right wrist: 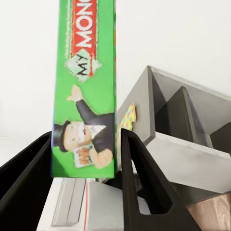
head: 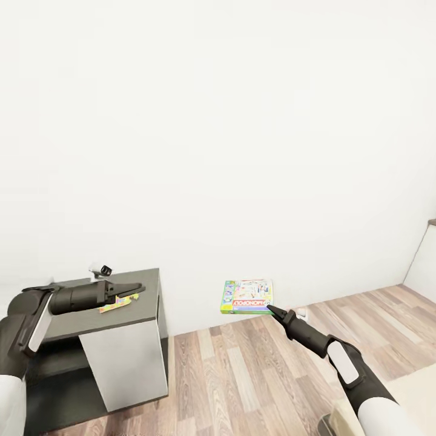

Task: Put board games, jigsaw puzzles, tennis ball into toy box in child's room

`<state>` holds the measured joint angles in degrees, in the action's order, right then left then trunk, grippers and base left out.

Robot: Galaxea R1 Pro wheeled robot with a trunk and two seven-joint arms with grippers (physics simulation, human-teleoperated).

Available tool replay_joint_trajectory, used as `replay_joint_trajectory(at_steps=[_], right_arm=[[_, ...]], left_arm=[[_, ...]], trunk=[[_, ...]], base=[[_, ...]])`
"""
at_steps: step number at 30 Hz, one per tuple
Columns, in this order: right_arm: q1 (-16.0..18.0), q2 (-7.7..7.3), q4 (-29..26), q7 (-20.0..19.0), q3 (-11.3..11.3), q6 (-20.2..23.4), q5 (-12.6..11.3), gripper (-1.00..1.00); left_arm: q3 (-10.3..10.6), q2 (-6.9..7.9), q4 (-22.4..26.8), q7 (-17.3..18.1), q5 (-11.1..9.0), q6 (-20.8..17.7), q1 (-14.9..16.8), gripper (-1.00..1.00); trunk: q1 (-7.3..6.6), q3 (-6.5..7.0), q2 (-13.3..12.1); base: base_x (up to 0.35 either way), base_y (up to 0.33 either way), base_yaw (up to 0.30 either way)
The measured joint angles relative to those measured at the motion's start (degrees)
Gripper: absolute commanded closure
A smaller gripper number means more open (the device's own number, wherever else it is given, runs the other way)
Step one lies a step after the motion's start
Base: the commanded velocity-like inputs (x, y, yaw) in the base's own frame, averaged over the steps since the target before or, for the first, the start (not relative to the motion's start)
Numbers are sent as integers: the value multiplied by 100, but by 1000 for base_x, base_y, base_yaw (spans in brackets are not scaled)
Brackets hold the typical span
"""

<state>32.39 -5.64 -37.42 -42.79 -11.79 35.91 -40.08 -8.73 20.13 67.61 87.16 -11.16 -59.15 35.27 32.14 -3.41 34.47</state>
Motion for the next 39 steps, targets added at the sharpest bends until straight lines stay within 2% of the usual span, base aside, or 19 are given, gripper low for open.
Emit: replay_joint_trajectory(at_steps=[13,39], right_arm=[[0,0,-1,19,4,-4,-4,100],[-1,7,-11,0,0,11,-66,100]], left_arm=[[0,8,-1,0,-2,-2,1,-100],[-60,51,-2,52,-38,-9,-4,-100]], trunk=[[-286,233,-522],[-288,234,-523]], base=[[0,0,261],[21,0,5]])
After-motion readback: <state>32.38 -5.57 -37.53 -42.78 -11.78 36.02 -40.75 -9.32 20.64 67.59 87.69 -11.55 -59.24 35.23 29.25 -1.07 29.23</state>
